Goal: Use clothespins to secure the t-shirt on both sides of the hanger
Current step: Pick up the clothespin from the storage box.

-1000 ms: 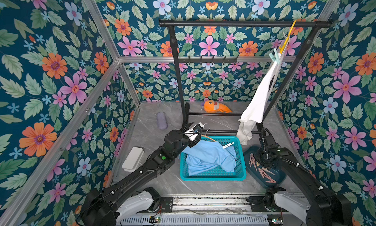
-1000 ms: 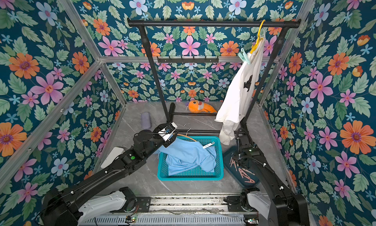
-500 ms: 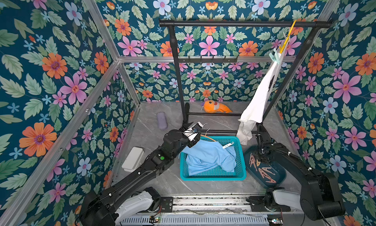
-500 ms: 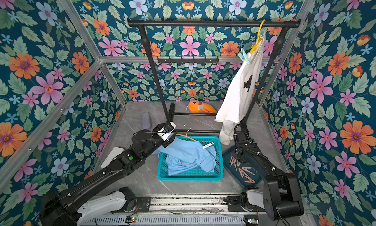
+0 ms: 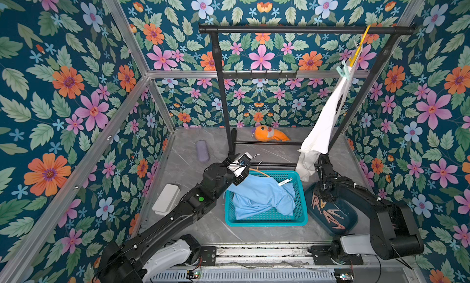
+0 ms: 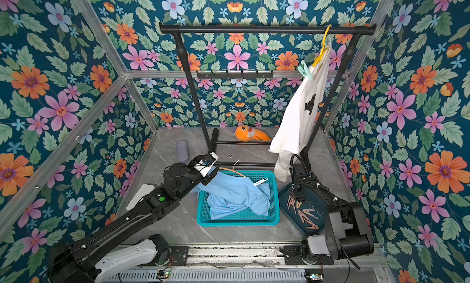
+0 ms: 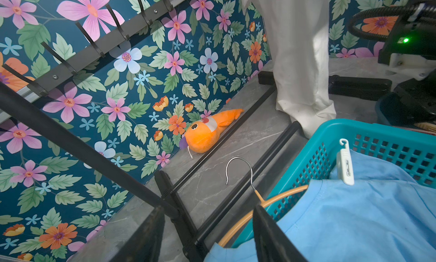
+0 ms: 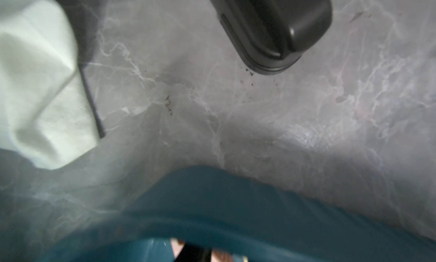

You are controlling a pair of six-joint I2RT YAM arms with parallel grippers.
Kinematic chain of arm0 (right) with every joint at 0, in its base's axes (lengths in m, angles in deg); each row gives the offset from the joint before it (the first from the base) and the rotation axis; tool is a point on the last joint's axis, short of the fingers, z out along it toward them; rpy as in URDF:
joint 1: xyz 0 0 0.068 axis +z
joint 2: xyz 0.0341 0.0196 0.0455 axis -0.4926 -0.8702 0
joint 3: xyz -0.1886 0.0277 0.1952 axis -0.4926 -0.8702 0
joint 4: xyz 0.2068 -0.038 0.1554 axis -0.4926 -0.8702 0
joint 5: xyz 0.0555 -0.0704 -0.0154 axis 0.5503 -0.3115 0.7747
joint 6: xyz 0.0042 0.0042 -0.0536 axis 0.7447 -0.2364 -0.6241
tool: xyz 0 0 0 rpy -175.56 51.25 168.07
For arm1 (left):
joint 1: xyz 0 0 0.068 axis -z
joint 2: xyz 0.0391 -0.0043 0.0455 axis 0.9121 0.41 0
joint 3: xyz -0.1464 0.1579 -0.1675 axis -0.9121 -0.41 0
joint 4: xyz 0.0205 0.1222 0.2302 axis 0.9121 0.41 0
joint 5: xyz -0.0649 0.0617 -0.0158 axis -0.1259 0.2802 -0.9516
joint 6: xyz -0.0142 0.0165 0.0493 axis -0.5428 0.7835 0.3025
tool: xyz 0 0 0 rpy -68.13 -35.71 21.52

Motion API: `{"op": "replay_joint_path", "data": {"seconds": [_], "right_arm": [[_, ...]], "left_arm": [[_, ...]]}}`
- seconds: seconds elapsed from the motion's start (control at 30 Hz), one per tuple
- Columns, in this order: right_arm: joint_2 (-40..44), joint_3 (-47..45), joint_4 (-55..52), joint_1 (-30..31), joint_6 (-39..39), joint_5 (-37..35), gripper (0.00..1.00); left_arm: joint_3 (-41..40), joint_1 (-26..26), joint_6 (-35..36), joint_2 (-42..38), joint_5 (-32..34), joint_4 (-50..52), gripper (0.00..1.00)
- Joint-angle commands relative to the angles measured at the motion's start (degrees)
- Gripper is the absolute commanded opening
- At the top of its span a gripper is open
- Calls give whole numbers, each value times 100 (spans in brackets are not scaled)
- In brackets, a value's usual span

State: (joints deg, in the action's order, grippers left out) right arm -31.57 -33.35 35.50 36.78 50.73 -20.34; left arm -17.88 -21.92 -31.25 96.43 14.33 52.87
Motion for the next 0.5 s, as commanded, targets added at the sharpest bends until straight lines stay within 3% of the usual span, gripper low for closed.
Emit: {"op": "replay_joint_path", "data": {"seconds": [0.0, 0.13, 0.3, 0.47], "right_arm": [[-60, 35, -209, 1, 40, -44, 22], [-117, 44, -260, -3, 57, 27, 18], [-68, 39, -296, 3, 83, -8, 0], [681, -48, -493, 1, 109, -50, 0]], "left_arm": [[-11, -9, -48, -35, 29, 36, 62], [-2, -5, -56, -32, 19, 36, 62], [24, -10, -90, -73, -44, 45, 62], [118, -10, -233, -157, -235, 109, 62]]}}
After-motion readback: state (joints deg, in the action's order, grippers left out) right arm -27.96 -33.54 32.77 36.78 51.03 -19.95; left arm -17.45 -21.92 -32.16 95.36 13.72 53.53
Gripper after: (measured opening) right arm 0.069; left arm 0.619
